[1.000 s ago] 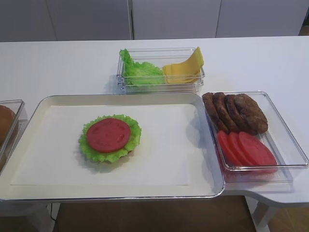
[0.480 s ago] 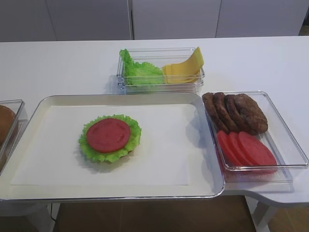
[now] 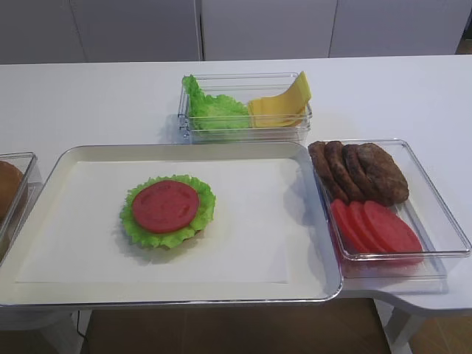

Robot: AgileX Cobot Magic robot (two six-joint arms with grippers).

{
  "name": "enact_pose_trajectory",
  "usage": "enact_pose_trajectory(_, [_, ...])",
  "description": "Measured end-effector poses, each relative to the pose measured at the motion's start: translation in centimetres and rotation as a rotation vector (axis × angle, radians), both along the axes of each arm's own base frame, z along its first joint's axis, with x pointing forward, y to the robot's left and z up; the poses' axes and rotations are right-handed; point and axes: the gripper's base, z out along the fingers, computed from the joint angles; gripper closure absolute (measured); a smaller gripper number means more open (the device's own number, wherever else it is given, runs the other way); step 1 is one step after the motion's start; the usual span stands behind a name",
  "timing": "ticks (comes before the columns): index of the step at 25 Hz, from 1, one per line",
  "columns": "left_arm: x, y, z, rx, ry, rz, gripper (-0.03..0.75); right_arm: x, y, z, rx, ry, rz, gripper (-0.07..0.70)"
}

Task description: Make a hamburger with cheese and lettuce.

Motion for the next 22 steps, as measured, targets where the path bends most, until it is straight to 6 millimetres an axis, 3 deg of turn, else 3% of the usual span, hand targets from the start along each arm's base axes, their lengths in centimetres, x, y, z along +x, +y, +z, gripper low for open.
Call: enact_pose_trajectory(22, [0.0,0.0,0.0,0.0,0.0,0.0,0.334,-0.01,0.06,0.01,0.002,-0.003,-0.049,0.223])
